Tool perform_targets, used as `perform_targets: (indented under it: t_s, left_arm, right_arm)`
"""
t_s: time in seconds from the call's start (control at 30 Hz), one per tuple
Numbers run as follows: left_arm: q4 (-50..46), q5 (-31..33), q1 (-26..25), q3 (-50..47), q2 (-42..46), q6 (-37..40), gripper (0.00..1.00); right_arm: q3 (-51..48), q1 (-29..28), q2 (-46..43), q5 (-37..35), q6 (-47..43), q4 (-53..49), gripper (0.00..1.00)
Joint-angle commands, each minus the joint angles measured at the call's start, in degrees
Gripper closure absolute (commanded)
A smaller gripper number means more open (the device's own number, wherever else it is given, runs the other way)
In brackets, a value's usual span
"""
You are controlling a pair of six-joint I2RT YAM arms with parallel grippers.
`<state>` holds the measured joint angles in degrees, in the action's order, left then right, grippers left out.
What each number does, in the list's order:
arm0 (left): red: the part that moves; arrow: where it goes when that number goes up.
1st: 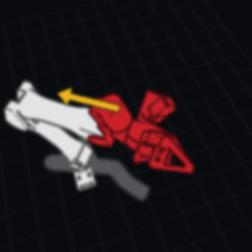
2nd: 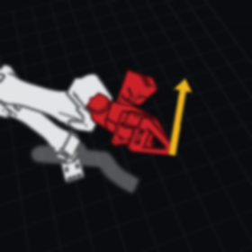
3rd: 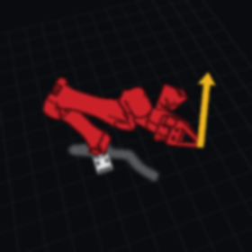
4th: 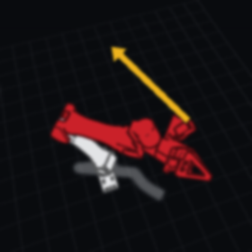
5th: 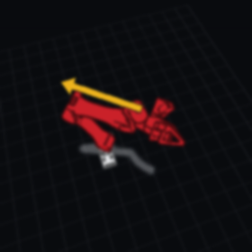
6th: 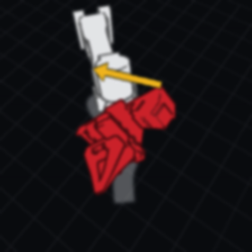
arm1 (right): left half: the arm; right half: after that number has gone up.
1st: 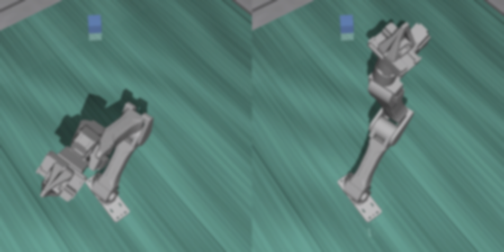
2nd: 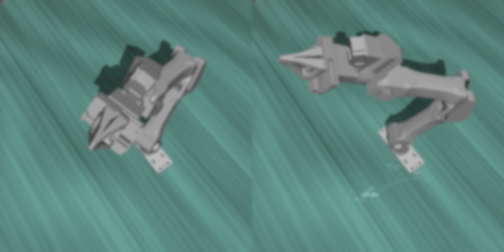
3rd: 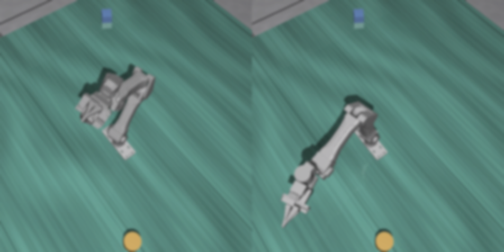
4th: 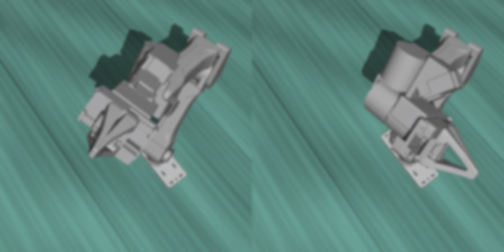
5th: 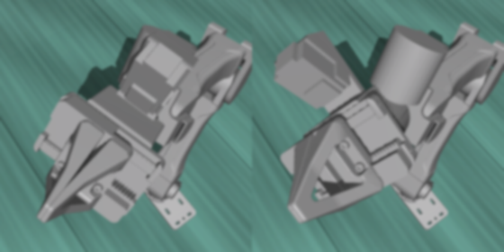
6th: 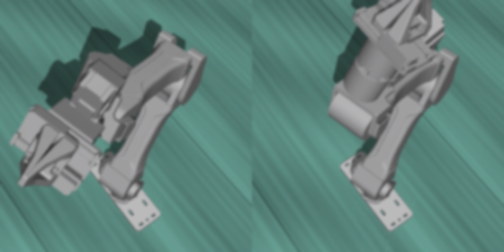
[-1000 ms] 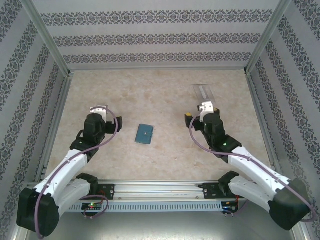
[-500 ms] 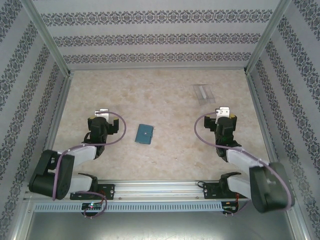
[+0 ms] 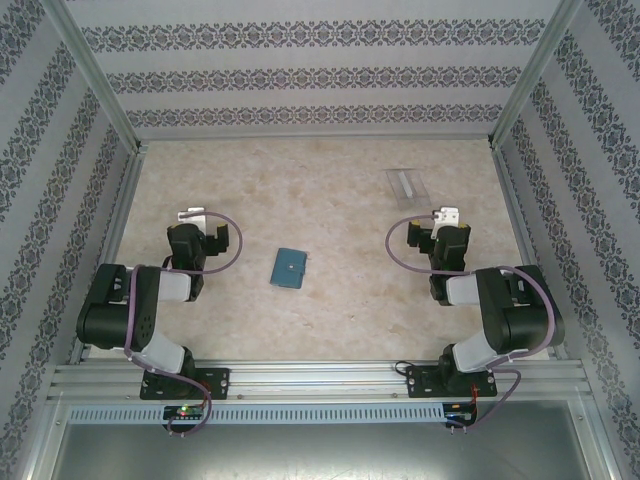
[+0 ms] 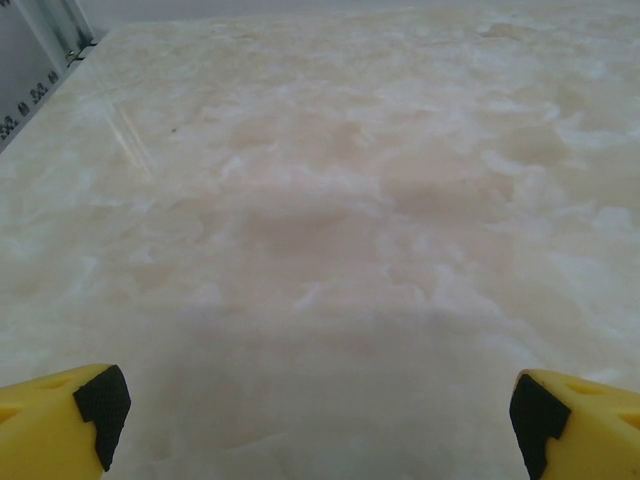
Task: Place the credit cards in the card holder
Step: Reset both arms
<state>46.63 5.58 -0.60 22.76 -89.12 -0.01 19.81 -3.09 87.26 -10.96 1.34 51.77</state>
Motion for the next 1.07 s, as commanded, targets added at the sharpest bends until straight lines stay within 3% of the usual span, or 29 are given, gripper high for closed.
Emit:
perform_targets:
  t_s: [0.0,0.47,0.7,1.03]
  left_arm:
    - [0.6,-2.9,0.5,0.7,0.1,-1.4,0.01]
    - [1.7,-2.9,0.2,0.5,-0.3,-0.9,0.01]
    - [1.8,-2.9,0.2,0.5,-0.3,-0.9,0.01]
    - [1.7,-2.8,0.2,0.5,-0.3,-0.9,0.01]
  right_arm:
    - [1.5,0.7,-0.4,1.7,1.1,1.7,0.02]
    - [1.6,0.7,-0.8,2.1,1.1,0.5,0.02]
    - [2.8,2.1,-0.6,8.7,0.4,-1.3,0.02]
    - [2.4,2.0,-0.9,9.0,0.1,-1.0,0.02]
